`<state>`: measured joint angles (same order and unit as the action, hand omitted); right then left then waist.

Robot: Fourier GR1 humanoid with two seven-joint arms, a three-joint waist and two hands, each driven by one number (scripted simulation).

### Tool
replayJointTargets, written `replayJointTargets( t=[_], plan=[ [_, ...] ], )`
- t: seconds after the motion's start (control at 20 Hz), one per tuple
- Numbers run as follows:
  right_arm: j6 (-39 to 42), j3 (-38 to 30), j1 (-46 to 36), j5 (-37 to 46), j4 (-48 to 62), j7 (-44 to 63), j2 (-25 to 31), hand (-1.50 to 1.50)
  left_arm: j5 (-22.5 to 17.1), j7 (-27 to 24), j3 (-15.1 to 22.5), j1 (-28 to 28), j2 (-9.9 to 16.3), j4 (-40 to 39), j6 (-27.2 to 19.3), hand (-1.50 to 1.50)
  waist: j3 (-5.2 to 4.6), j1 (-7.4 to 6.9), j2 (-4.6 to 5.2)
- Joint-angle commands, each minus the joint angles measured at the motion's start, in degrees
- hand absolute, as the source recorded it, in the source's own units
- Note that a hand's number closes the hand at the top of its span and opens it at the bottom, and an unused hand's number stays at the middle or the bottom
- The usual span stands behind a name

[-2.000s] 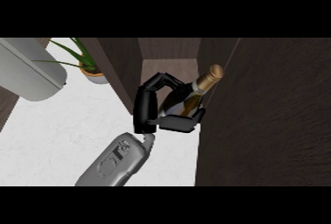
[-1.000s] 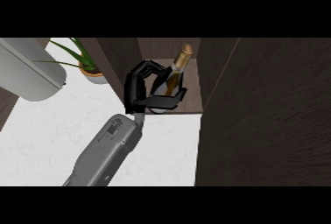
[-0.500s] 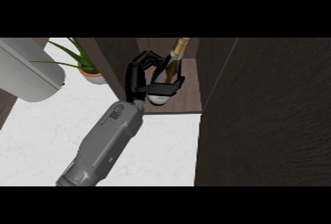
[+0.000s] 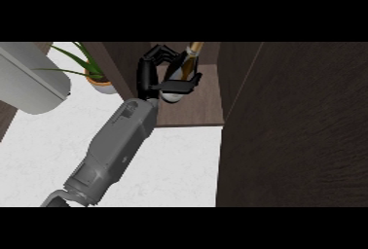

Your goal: Pick up the wine, place it into the cabinet and close the cabinet

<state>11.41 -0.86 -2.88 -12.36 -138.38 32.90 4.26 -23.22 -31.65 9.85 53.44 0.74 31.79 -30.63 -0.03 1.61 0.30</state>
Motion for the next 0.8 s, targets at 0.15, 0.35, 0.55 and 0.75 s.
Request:
replayJointTargets(
  t=[0.15,0.35,0.55,0.75],
  plan=[
    [1.06,-3.63,-0.86,-7.65,-3.94,2.65,2.14,-1.50,-1.35,-9.03,-3.33,2.56,-0.69,-8.24,-0.41,1.50,0.01,0.89,0.29],
    [-2.16,2.96,-2.30,-0.41,-3.22,2.61,-1.87,-1.50,0.02,-5.11,-6.22,7.48,1.46,-10.91,3.84,1.50,-0.01,0.24,0.24],
    [-2.42,2.30,-1.90,-2.92,-6.00,4.86,-1.29,-1.50,-3.48,-4.42,-8.61,7.43,-0.74,-11.22,1.37,1.50,-0.04,1.25,0.31],
    [-0.84,1.81,-1.97,-2.20,-2.33,1.63,-1.13,-1.50,-4.92,-4.74,-11.50,7.46,-0.74,-11.56,4.19,1.50,-0.03,1.07,0.54]
  ],
)
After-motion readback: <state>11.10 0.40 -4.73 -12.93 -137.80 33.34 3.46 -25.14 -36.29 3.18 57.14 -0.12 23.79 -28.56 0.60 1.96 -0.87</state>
